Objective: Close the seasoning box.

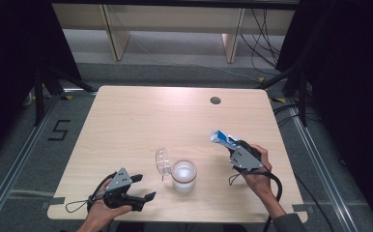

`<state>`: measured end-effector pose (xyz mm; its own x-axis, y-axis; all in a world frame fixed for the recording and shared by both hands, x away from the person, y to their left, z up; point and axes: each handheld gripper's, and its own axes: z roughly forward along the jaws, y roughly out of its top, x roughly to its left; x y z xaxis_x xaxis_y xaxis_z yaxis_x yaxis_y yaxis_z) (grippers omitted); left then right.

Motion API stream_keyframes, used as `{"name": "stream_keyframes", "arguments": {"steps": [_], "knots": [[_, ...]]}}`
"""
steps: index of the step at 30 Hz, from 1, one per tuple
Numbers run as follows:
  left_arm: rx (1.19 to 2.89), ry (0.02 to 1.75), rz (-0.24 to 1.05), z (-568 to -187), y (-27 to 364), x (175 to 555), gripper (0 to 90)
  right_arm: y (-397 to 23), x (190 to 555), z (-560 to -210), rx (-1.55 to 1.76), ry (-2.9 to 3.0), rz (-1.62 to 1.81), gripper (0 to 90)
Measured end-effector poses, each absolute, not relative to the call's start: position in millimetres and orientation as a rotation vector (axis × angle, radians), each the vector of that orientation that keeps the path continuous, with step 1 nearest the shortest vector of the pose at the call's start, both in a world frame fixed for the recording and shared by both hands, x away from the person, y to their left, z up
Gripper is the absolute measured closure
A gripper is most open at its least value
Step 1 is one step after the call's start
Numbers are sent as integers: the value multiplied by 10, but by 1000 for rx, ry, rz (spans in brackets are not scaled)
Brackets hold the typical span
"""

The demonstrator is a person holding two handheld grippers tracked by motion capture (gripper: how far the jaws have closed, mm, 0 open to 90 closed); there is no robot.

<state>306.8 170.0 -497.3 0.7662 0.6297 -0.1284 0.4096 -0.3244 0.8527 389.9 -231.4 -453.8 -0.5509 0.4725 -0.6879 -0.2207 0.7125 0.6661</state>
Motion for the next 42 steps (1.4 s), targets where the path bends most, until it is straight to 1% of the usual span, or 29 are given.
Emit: {"name": "stream_keyframes", "arguments": {"steps": [2,3,5,11,12,14,16,24,38,40,42], "knots": [[1951,788,264,-4979,1692,3068,191,-2357,3924,-4544,231,1961,952,848],[1982,775,279,-4973,1711,3077,191,-2378,3936,-4546,249,1959,961,849],[1955,785,267,-4978,1693,3067,190,-2417,3959,-4553,288,1962,990,850],[1952,785,269,-4975,1691,3061,190,-2529,4048,-4599,387,1963,1070,858],[1943,806,249,-4980,1686,3052,191,-2545,4059,-4609,405,1966,1081,857],[1936,808,249,-4982,1683,3048,191,-2566,4085,-4633,444,1964,1108,858],[1954,775,266,-4974,1696,3060,191,-2590,4119,-4659,490,1954,1151,858],[1945,775,267,-4978,1688,3055,191,-2668,4216,-4762,620,1951,1236,862],[1941,783,265,-4983,1685,3047,191,-2720,4324,-4850,715,1936,1306,871],[1939,787,266,-4982,1684,3044,191,-2735,4351,-4859,680,1917,1284,873],[1939,788,266,-4982,1683,3043,191,-2740,4333,-4869,731,1938,1294,873]]}}
